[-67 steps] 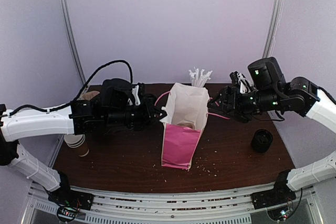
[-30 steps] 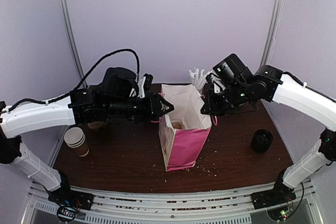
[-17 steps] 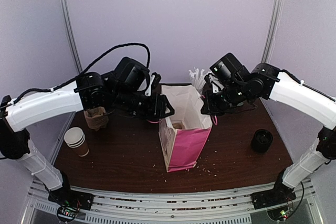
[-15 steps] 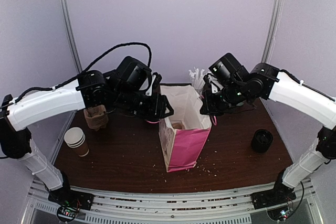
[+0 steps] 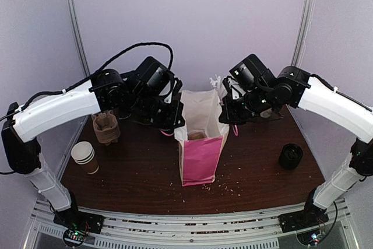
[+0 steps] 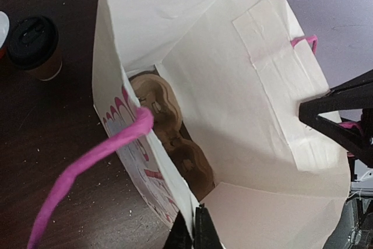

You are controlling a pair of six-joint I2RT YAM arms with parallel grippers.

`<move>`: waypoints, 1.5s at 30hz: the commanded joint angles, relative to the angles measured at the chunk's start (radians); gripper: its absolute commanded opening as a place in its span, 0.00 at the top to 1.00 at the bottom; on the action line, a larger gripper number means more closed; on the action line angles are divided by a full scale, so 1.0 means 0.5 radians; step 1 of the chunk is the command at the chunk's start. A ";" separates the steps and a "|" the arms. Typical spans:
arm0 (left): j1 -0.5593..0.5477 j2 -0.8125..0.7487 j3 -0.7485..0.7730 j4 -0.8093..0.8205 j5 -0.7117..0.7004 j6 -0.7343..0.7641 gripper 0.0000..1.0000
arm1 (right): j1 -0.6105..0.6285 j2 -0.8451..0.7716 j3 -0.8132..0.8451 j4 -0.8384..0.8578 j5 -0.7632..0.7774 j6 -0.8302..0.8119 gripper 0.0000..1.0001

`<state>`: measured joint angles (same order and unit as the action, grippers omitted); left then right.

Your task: Pack the takeout coffee

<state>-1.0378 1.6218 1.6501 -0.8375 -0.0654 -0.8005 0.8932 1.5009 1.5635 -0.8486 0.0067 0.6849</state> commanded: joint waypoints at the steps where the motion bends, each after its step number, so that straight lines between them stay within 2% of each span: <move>1: -0.007 -0.040 0.238 -0.031 -0.001 0.017 1.00 | 0.039 0.022 0.346 -0.150 0.151 -0.054 1.00; 4: -0.008 -0.104 0.172 0.074 0.057 -0.033 1.00 | 0.060 0.039 0.412 -0.213 0.193 -0.076 1.00; 8: -0.006 -0.179 -0.267 0.336 0.185 -0.138 1.00 | 0.055 0.022 0.083 -0.070 0.113 -0.073 1.00; 12: -0.005 -0.128 -0.463 0.484 0.270 -0.188 1.00 | 0.042 0.089 -0.125 0.031 -0.043 -0.082 1.00; 15: -0.004 -0.078 -0.347 0.414 0.278 -0.151 1.00 | 0.039 0.166 0.021 -0.064 -0.039 -0.130 1.00; 19: -0.005 -0.096 0.000 0.236 0.186 -0.082 1.00 | 0.041 0.231 0.596 -0.358 0.111 -0.187 1.00; 22: -0.005 -0.144 0.110 0.210 0.156 -0.084 1.00 | 0.045 0.258 0.813 -0.469 0.114 -0.195 1.00; 24: -0.004 -0.195 0.020 0.279 0.171 -0.114 1.00 | 0.048 0.226 0.673 -0.411 0.090 -0.185 1.00; 29: -0.004 -0.234 -0.461 0.553 0.318 -0.229 1.00 | 0.036 0.144 0.084 -0.096 -0.060 -0.133 1.00; 31: -0.004 -0.215 -0.547 0.615 0.385 -0.266 1.00 | 0.033 0.148 -0.036 -0.024 -0.142 -0.114 1.00; 34: -0.004 -0.203 -0.474 0.572 0.402 -0.248 1.00 | 0.035 0.163 0.097 -0.094 -0.115 -0.121 1.00; 39: -0.004 -0.237 -0.187 0.435 0.325 -0.187 1.00 | 0.038 0.234 0.674 -0.394 -0.010 -0.155 1.00; 41: -0.004 -0.255 -0.149 0.434 0.323 -0.188 1.00 | 0.042 0.251 0.799 -0.460 0.001 -0.157 1.00; 43: -0.004 -0.274 -0.184 0.462 0.316 -0.199 1.00 | 0.043 0.239 0.797 -0.463 0.005 -0.158 1.00; 45: -0.004 -0.292 -0.298 0.531 0.333 -0.224 1.00 | 0.044 0.204 0.624 -0.390 -0.004 -0.149 1.00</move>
<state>-1.0374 1.5005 1.5501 -0.6189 0.0879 -0.9108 0.9112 1.6150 1.9491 -1.0229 0.0002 0.6086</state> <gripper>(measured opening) 0.015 0.013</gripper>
